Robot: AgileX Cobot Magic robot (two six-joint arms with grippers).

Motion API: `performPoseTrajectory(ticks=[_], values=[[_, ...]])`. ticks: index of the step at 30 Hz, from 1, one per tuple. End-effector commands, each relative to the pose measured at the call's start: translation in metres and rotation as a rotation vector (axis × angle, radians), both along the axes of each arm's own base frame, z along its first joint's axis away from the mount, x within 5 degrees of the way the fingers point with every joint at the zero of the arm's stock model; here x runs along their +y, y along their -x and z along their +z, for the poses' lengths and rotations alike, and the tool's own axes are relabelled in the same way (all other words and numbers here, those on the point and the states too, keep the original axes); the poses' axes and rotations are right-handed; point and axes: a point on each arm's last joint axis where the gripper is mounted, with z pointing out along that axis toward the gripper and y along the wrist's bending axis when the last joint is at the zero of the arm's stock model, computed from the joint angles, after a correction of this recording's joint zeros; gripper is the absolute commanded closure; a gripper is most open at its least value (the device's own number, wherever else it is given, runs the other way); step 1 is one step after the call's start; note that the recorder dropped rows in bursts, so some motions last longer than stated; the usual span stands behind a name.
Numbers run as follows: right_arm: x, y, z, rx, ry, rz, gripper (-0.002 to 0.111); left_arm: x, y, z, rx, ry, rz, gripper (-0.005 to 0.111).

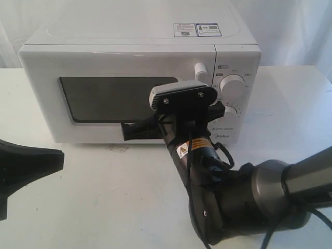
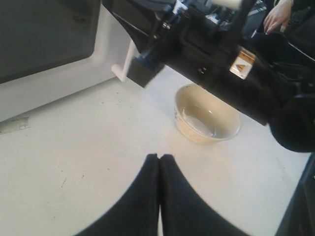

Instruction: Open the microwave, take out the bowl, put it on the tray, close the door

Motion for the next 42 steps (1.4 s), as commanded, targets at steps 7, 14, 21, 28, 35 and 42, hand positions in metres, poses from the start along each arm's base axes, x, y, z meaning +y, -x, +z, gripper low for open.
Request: performPoseTrajectory(ticks=[7, 14, 21, 28, 35, 42], values=[[0.0, 0.012, 0.003, -0.013, 0.013, 0.023, 0.108, 0.0, 0.001, 0.0, -0.003, 0.013, 0.006, 0.107], [0.0, 0.012, 0.003, -0.013, 0.013, 0.023, 0.108, 0.0, 0.001, 0.0, -0.003, 0.013, 0.006, 0.107], [0.0, 0.012, 0.003, -0.013, 0.013, 0.023, 0.108, 0.0, 0.001, 0.0, -0.003, 0.013, 0.006, 0.107], [0.001, 0.012, 0.003, -0.014, 0.014, 0.025, 0.108, 0.004, 0.003, 0.003, -0.043, 0.005, 0.033, 0.107], [0.001, 0.012, 0.003, -0.014, 0.014, 0.025, 0.108, 0.017, 0.056, 0.023, -0.221, 0.035, 0.015, 0.107], [0.001, 0.012, 0.003, -0.014, 0.014, 0.025, 0.108, 0.02, 0.107, 0.018, -0.371, -0.048, -0.007, 0.107]])
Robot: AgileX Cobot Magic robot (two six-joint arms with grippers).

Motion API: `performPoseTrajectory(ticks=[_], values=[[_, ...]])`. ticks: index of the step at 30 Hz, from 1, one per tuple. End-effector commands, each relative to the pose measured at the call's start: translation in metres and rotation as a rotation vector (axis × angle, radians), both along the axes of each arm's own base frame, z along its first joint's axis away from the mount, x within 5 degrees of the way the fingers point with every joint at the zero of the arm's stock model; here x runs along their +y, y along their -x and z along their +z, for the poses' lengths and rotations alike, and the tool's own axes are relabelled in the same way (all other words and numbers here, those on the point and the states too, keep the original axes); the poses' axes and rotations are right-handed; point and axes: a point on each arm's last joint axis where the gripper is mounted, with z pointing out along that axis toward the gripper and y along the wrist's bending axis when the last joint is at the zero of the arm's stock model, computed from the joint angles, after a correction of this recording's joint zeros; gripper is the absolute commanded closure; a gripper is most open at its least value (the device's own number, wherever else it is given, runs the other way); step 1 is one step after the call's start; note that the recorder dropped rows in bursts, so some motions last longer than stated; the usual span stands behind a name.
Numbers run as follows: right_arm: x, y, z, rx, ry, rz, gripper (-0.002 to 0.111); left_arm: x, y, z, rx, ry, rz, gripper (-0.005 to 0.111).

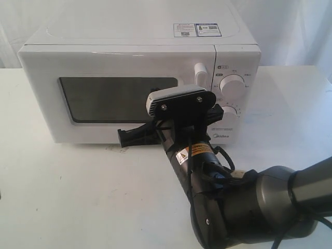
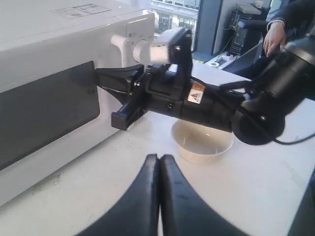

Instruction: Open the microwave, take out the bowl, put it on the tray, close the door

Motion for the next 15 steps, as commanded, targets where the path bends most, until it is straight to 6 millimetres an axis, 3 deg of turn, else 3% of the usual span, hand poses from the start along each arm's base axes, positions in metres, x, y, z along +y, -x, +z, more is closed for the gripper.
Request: performPoseTrajectory(ticks=[1, 9, 15], values=[[-0.002, 0.002, 0.002, -0.016, 0.006, -0.005, 0.108, 0.001, 0.019, -0.006, -0.005, 0.003, 0.023, 0.107], [-0.002, 0.002, 0.002, -0.016, 0.006, -0.005, 0.108, 0.016, 0.016, -0.015, 0.136, 0.053, 0.272, 0.107], [-0.002, 0.002, 0.002, -0.016, 0.006, -0.005, 0.108, 0.021, 0.014, -0.023, 0.083, 0.091, 0.347, 0.107]])
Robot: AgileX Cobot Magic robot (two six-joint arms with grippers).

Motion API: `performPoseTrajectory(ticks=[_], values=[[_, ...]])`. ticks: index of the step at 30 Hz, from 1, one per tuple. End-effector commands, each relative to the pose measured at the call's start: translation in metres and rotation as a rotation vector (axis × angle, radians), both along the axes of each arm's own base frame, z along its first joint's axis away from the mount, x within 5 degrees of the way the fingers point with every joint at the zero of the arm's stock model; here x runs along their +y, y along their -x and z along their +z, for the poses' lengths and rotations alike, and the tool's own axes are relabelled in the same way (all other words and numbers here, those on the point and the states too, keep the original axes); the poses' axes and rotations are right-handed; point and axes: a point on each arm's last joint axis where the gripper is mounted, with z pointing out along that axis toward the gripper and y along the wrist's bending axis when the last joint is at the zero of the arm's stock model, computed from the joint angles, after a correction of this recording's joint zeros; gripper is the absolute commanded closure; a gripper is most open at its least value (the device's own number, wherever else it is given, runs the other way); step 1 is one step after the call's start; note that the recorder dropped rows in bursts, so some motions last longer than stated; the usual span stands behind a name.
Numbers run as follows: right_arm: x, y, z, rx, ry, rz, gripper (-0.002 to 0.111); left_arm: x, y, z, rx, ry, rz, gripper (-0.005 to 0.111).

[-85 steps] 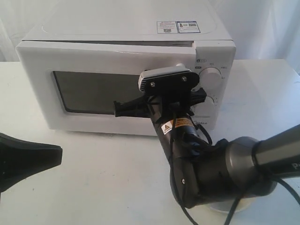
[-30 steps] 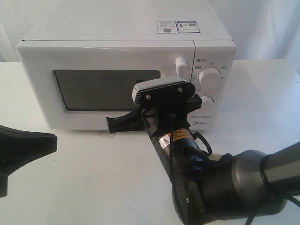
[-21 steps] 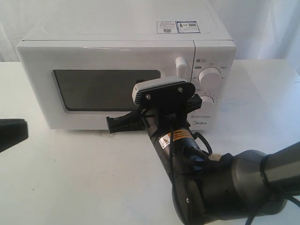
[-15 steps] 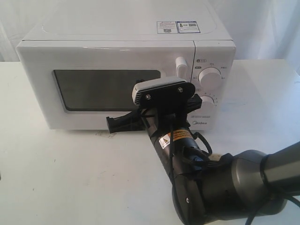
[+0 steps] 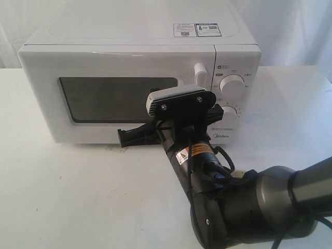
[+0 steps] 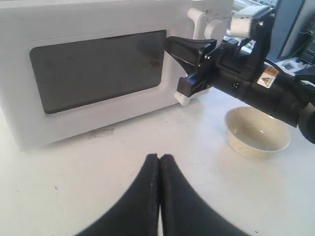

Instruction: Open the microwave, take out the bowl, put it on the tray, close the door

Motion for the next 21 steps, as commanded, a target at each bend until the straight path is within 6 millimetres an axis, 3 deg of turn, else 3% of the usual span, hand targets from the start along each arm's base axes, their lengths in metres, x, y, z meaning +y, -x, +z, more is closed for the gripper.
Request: performPoseTrajectory(ticks=[1, 8, 14, 20, 21], values=[[-0.002, 0.002, 0.002, -0.016, 0.006, -0.005, 0.108, 0.005, -0.003, -0.011, -0.055, 0.04, 0.079, 0.107], [-0.002, 0.002, 0.002, -0.018, 0.008, -0.001, 0.108, 0.023, -0.027, -0.043, -0.061, 0.019, 0.301, 0.107], [-0.002, 0.002, 0.002, -0.018, 0.008, -0.001, 0.108, 0.043, -0.039, -0.065, -0.09, -0.108, 0.502, 0.107], [-0.002, 0.002, 0.002, -0.018, 0.008, -0.001, 0.108, 0.048, -0.049, -0.098, -0.159, -0.141, 0.557, 0.107], [-0.002, 0.002, 0.002, -0.018, 0.008, -0.001, 0.108, 0.048, -0.05, -0.096, -0.188, -0.132, 0.563, 0.107]])
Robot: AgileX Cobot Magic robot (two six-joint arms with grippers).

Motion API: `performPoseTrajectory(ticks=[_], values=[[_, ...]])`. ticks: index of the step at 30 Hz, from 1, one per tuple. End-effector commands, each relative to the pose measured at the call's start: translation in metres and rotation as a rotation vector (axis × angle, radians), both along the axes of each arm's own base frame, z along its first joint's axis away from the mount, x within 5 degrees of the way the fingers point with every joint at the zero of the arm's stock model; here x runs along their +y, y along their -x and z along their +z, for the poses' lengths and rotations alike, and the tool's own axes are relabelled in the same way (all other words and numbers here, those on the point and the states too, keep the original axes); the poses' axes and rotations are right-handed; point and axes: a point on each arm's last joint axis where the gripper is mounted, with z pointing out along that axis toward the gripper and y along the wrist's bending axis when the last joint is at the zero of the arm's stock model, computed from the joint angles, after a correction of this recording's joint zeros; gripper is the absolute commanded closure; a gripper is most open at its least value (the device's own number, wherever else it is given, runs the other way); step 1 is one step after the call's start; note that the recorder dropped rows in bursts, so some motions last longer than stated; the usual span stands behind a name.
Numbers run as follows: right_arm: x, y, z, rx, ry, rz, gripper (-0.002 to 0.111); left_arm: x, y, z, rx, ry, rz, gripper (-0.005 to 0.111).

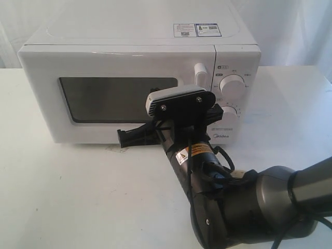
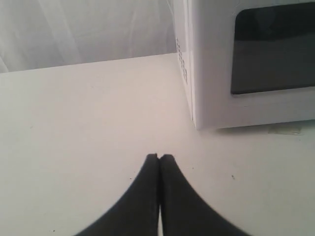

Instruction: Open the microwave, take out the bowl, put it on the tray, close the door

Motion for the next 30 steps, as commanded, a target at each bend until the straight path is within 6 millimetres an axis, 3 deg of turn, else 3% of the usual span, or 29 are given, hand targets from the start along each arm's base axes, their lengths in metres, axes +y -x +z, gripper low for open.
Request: performPoseTrajectory(ticks=[1, 7, 13, 30], values=[[-0.003, 0.001, 0.002, -0.016, 0.006, -0.006, 0.108, 0.002, -0.003, -0.01, -0.075, 0.001, 0.025, 0.107], [-0.003, 0.001, 0.002, -0.016, 0.006, -0.006, 0.108, 0.001, -0.002, -0.016, -0.006, 0.016, 0.021, 0.107], [-0.003, 0.001, 0.002, -0.016, 0.006, -0.006, 0.108, 0.001, 0.002, -0.032, 0.182, -0.032, 0.008, 0.107], [-0.003, 0.001, 0.002, -0.016, 0.006, -0.006, 0.108, 0.001, 0.002, -0.032, 0.181, 0.065, 0.035, 0.107]])
